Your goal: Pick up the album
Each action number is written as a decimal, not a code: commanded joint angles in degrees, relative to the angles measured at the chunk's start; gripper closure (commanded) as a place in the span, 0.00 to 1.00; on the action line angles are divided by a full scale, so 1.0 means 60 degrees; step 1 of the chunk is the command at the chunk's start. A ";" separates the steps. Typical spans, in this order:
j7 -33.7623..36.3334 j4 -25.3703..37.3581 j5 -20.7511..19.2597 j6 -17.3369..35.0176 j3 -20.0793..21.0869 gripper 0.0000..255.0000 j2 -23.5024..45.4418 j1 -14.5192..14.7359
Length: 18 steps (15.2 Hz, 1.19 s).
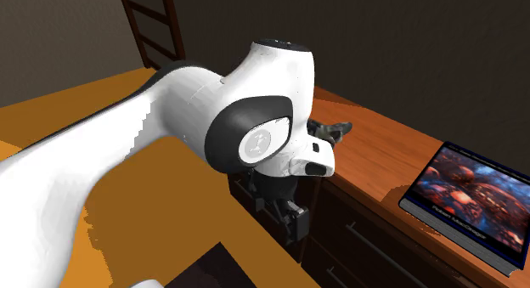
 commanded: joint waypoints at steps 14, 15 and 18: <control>-0.5335 0.2855 0.0305 0.2167 -0.1574 0.00 0.4267 0.1593; -0.5745 0.3155 0.0414 0.2232 -0.1643 0.00 0.4598 0.1706; -0.6961 0.4113 0.0790 0.2333 -0.1793 0.00 0.5581 0.2011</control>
